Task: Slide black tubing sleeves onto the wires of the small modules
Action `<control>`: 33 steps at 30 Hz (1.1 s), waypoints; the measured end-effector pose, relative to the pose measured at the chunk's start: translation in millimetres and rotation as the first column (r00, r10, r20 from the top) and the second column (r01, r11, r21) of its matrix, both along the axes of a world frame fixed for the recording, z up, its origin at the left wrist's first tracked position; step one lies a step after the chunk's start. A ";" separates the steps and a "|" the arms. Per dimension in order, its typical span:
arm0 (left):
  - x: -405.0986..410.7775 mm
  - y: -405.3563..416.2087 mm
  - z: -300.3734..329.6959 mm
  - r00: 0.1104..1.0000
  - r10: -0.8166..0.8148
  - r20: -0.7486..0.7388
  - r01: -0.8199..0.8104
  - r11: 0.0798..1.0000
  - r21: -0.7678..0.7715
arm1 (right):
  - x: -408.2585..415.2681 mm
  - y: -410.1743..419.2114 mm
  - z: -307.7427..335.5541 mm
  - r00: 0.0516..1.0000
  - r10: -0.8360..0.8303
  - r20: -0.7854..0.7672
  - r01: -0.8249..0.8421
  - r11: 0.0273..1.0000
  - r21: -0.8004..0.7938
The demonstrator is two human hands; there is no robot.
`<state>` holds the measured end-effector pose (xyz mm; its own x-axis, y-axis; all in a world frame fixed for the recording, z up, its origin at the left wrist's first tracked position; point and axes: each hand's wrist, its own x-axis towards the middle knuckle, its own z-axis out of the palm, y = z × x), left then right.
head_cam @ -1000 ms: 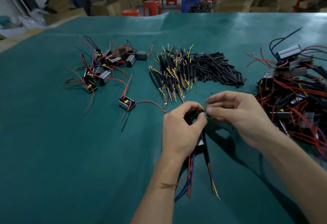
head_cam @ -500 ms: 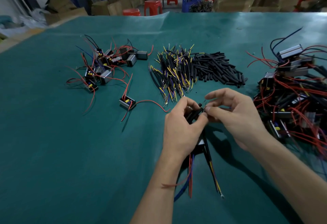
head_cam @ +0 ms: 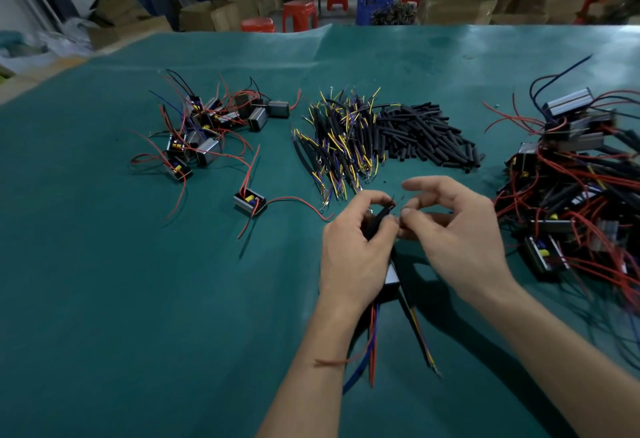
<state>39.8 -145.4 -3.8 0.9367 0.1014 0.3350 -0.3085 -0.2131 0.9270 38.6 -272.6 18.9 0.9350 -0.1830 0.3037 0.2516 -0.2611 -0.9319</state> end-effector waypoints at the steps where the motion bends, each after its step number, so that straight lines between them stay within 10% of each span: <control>1: 0.1 -0.2 -0.1 1.000 0.004 0.005 -0.004 1.000 0.005 | -1.9 0.9 0.4 0.998 -0.029 0.062 0.036 0.993 -0.113; 11: -0.8 -0.9 0.3 1.000 -0.017 -0.021 0.016 1.000 -0.008 | -3.5 -6.1 2.3 0.890 0.096 0.445 0.197 0.799 -0.568; 33: -0.2 1.0 -1.4 0.999 0.031 -0.026 -0.030 0.999 0.021 | 1.3 -17.2 12.7 0.971 0.138 0.194 0.050 0.678 -0.734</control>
